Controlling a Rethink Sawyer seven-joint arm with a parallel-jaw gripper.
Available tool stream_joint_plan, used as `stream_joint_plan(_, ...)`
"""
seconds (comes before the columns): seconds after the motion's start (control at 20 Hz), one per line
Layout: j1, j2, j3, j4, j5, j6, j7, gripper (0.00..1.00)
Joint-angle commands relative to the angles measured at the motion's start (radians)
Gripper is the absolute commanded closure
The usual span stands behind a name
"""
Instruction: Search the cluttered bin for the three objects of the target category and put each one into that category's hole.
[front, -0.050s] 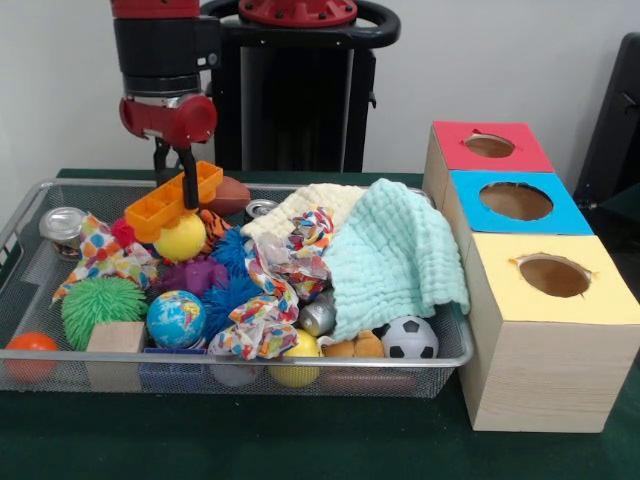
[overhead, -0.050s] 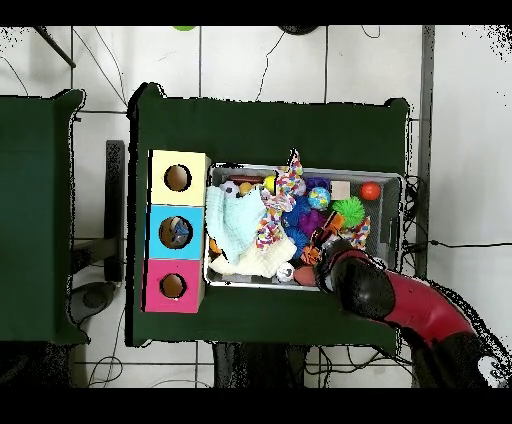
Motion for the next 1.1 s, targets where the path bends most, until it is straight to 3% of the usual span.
stream_joint_plan(0.05,-0.031,0.008,0.128,0.002,-0.077,-0.067,-0.038,1.00)
stream_joint_plan(0.25,-0.030,-0.033,0.147,0.010,-0.040,-0.004,-0.015,1.00)
stream_joint_plan(0.4,-0.009,-0.102,0.161,0.060,0.062,0.101,0.046,1.00)
stream_joint_plan(0.6,0.005,-0.119,0.190,0.099,0.165,0.168,0.098,1.00)
stream_joint_plan(1.1,0.039,-0.025,0.217,0.186,0.270,0.070,0.152,1.00)
